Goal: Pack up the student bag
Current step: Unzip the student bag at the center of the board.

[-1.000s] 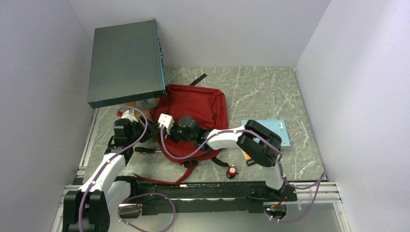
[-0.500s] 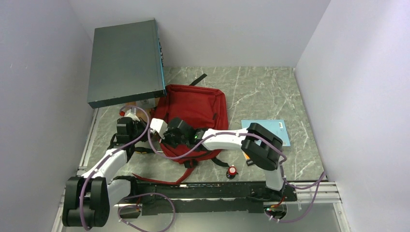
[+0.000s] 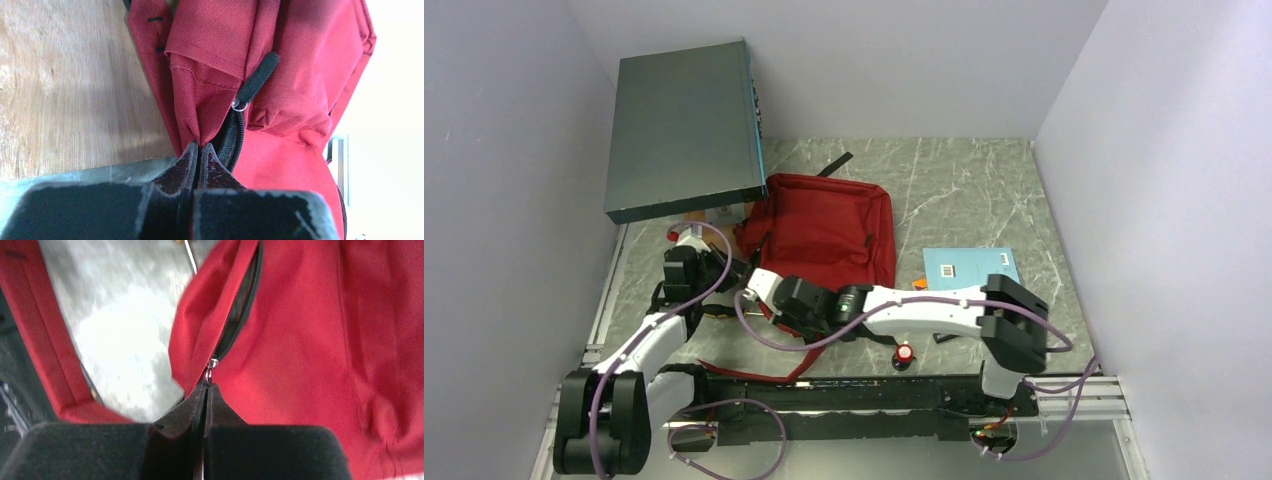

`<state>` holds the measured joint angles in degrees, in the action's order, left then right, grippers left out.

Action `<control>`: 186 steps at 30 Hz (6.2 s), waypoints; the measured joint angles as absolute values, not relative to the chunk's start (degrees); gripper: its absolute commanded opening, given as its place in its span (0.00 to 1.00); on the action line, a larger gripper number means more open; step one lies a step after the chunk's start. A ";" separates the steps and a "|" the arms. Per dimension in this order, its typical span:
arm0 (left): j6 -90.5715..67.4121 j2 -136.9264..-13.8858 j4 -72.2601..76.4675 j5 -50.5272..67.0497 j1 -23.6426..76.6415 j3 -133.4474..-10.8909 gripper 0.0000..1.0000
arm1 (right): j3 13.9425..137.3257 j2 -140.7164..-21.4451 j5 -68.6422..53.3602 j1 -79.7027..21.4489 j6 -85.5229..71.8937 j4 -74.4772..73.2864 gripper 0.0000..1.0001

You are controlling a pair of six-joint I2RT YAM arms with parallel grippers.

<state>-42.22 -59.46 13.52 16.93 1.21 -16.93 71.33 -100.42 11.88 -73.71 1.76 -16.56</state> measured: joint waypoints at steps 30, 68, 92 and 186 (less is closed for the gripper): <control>-65.58 -37.74 -15.77 29.52 5.98 -17.72 0.66 | 59.94 -91.83 16.01 -74.28 -3.01 -10.20 0.00; -51.18 -40.91 -18.72 22.41 0.60 -21.23 0.00 | 39.79 -70.83 24.47 -63.05 -25.80 -11.09 0.00; -50.70 -34.72 -24.29 36.21 -2.55 -21.91 0.95 | 36.80 -66.43 5.34 -60.66 -14.94 -6.09 0.00; -61.91 -21.37 -9.04 25.23 23.97 -8.12 0.96 | 53.63 -84.95 20.21 -65.98 8.40 -3.11 0.00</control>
